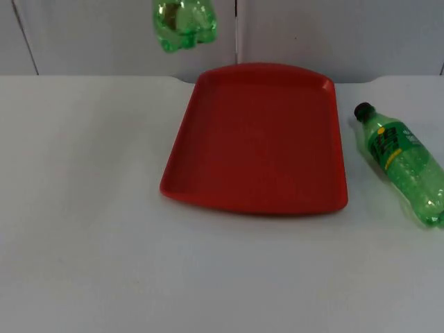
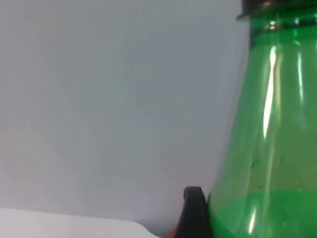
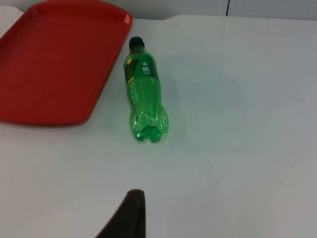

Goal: Place the bottle upright on the tray.

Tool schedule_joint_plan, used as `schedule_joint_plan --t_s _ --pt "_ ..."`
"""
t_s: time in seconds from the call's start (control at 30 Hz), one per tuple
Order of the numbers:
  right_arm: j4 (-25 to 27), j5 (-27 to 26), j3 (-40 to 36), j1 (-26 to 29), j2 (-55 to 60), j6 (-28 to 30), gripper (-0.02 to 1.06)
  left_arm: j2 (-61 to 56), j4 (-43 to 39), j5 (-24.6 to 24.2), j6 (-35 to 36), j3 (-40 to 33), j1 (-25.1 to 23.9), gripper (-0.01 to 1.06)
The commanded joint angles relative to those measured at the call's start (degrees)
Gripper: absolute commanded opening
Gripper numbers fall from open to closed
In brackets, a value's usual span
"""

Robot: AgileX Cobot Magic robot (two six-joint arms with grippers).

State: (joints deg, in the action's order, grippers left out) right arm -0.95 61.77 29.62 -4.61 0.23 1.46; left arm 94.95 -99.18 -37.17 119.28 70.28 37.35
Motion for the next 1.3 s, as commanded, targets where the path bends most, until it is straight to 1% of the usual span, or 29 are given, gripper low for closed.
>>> schedule_joint_plan --t_s 0.0,0.03,0.1,0.2,0.23,0.3,0.33,0.37,0.4,0.43,0.47,0.57,0.6,0.67,0.7,0.77,0.8,0.83,0.87,0.9,0.93,0.97,1.0,1.03,1.07,1.1,1.13,1.2,1.27 --pt "0.02 -0.04 -0.05 0.23 -0.23 0.5 1.05 1.83 -0.77 -0.82 2.51 0.42 -1.72 0.0" --pt "0.02 -0.04 -0.05 0.23 -0.23 0.5 1.05 1.83 -0.77 -0.82 2.51 0.42 -1.72 0.0" --pt "0.02 -0.04 -0.05 0.23 -0.23 0.5 1.05 4.15 -0.77 1.51 2.4 1.55 -2.79 0.0" --pt "0.02 -0.04 -0.05 0.23 -0.23 0.5 1.05 6.34 -0.77 2.7 0.4 3.43 -2.79 0.0" --pt "0.02 -0.04 -0.05 0.23 -0.23 0.5 1.05 7.39 -0.77 5.33 -2.89 5.0 -2.79 0.0" --pt "0.02 -0.04 -0.05 0.23 -0.23 0.5 1.05 9.09 -0.77 13.31 -12.35 8.73 -2.79 0.0" --pt "0.02 -0.04 -0.05 0.23 -0.23 0.5 1.05 9.87 -0.77 19.25 -18.21 11.06 -2.79 0.0" --pt "0.02 -0.04 -0.05 0.23 -0.23 0.5 1.05 9.87 -0.77 19.25 -18.21 11.06 -2.79 0.0" --pt "0.02 -0.04 -0.05 0.23 -0.23 0.5 1.05 10.56 -0.77 24.64 -23.18 13.27 -2.79 0.0" --pt "0.02 -0.04 -0.05 0.23 -0.23 0.5 1.05 11.19 -0.77 28.09 -25.87 15.05 -2.79 0.0" --pt "0.02 -0.04 -0.05 0.23 -0.23 0.5 1.05 11.89 -0.77 28.74 -26.7 17.5 -2.79 0.0" --pt "0.02 -0.04 -0.05 0.23 -0.23 0.5 1.05 12.51 -0.77 27.63 -26.54 19.46 -3.03 0.0" --pt "0.02 -0.04 -0.05 0.23 -0.23 0.5 1.05 12.88 -0.77 28.16 -28.16 20.75 -3.39 0.0" --pt "0.02 -0.04 -0.05 0.23 -0.23 0.5 1.05 13.43 -0.77 31.76 -33.4 22.63 -3.67 0.0" --pt "0.02 -0.04 -0.05 0.23 -0.23 0.5 1.05 13.43 -0.77 31.76 -33.4 22.63 -3.67 0.0" --pt "0.02 -0.04 -0.05 0.23 -0.23 0.5 1.05 13.68 -0.77 32.14 -37.86 23.68 -3.67 0.0" --pt "0.02 -0.04 -0.05 0.23 -0.23 0.5 1.05 13.81 -0.77 31.61 -37.7 24.24 -3.67 0.0" --pt "0.02 -0.04 -0.05 0.23 -0.23 0.5 1.05 14.03 -0.77 29.71 -36.14 24.82 -4.06 0.0" --pt "0.02 -0.04 -0.05 0.23 -0.23 0.5 1.05 14.16 -0.77 26.65 -31.51 25.26 -4.2 0.0" --pt "0.02 -0.04 -0.05 0.23 -0.23 0.5 1.05 14.16 -0.77 26.65 -31.51 25.26 -4.2 0.0" --pt "0.02 -0.04 -0.05 0.23 -0.23 0.5 1.05 14.16 -0.77 22.33 -25.4 25.59 -4.35 0.0" --pt "0.02 -0.04 -0.05 0.23 -0.23 0.5 1.05 14.16 -0.77 19.0 -18.02 25.71 -4.9 0.0" --pt "0.02 -0.04 -0.05 0.23 -0.23 0.5 1.05 14.04 -0.77 17.81 -11.72 25.71 -5.46 0.0" --pt "0.02 -0.04 -0.05 0.23 -0.23 0.5 1.05 13.78 -0.77 18.11 -5.68 25.59 -6.16 0.0" --pt "0.02 -0.04 -0.05 0.23 -0.23 0.5 1.05 13.78 -0.77 18.11 -5.68 25.59 -6.16 0.0" --pt "0.02 -0.04 -0.05 0.23 -0.23 0.5 1.05 13.79 -0.77 18.35 0.83 25.38 -6.75 0.0" --pt "0.02 -0.04 -0.05 0.23 -0.23 0.5 1.05 13.79 -0.77 18.02 1.76 25.38 -6.74 0.0" --pt "0.02 -0.04 -0.05 0.23 -0.23 0.5 1.05 14.01 -0.77 17.02 0.62 25.38 -6.74 0.0" --pt "0.02 -0.04 -0.05 0.23 -0.23 0.5 1.05 14.97 -0.77 14.66 -6.58 25.61 -6.01 0.0"
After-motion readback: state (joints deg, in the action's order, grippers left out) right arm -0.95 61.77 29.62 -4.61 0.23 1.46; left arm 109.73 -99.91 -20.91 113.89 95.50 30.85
